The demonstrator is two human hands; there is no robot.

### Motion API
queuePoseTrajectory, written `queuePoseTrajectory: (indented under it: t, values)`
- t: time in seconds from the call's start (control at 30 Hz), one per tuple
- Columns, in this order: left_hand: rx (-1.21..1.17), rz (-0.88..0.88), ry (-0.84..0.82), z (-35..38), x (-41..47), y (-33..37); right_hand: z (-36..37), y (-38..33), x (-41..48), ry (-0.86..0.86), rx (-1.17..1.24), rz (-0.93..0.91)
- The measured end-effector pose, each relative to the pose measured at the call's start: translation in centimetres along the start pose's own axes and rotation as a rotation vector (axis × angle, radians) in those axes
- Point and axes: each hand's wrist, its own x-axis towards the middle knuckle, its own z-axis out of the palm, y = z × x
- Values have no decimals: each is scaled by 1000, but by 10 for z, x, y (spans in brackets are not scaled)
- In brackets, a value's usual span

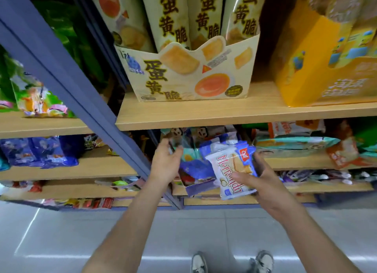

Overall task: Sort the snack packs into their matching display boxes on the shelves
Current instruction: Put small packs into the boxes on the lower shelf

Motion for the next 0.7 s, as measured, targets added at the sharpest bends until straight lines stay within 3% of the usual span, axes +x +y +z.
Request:
queuePoseTrajectory:
  t: [0.1, 0.27, 0.37, 0.53, 0.7]
  values:
    - [181, -45, 18, -3, 30, -1, 6, 6, -1, 33, 128, 15]
    - [356, -128, -144, -3, 52, -9, 0, 8, 0, 44, 68, 33]
    - [205, -62, -84, 0, 41, -28, 4, 12, 0, 95, 121, -31]
    - [-81, -149, 126, 7, 18, -58, 3, 15, -3, 188, 251, -88]
    - [-228, -185, 306, 24, -15, -49, -18, 18, -25, 96, 313, -20]
